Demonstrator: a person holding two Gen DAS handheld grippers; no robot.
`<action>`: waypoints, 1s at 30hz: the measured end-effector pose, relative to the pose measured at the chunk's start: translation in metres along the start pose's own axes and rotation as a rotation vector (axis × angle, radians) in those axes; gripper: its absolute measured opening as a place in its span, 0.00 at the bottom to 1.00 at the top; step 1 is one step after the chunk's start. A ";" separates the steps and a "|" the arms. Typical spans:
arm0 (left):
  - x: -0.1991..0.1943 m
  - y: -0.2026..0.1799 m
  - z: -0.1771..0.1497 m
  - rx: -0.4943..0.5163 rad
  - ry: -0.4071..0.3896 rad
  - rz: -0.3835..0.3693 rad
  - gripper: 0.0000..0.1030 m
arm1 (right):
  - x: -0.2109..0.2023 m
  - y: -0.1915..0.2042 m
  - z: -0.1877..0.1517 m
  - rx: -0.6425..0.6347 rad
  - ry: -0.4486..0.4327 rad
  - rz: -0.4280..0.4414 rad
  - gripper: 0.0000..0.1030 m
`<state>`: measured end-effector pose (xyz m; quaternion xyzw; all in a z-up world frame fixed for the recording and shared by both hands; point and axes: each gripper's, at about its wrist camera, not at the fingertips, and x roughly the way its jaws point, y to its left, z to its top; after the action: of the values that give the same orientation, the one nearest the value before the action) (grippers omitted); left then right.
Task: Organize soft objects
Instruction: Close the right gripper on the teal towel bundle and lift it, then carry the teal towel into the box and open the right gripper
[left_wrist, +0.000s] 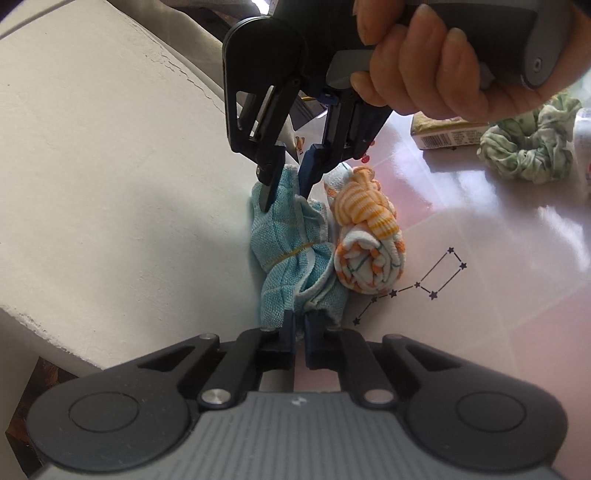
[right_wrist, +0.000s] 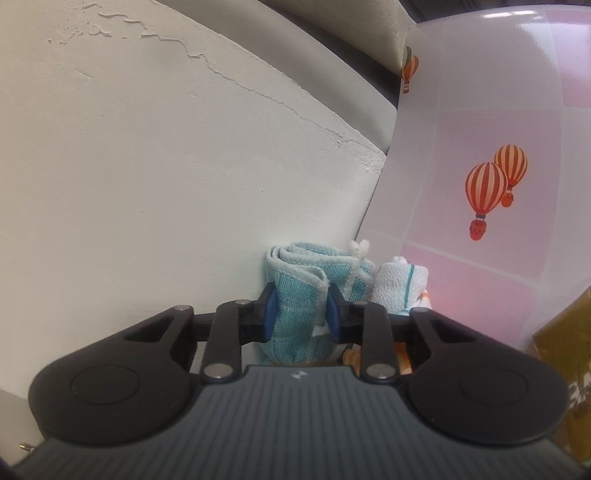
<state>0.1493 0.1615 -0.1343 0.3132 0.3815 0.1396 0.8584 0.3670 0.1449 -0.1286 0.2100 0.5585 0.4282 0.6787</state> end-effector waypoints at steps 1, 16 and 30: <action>-0.005 0.001 0.001 -0.005 -0.009 0.007 0.05 | -0.002 0.003 -0.001 -0.006 -0.003 -0.001 0.15; -0.155 0.028 0.030 -0.080 -0.319 -0.004 0.04 | -0.150 0.064 -0.039 -0.079 -0.169 0.080 0.10; -0.297 -0.119 0.138 0.102 -0.772 -0.363 0.04 | -0.463 -0.051 -0.164 0.079 -0.530 -0.078 0.09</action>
<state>0.0532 -0.1308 0.0285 0.3124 0.0874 -0.1603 0.9322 0.2265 -0.2925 0.0532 0.3195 0.3854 0.3094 0.8085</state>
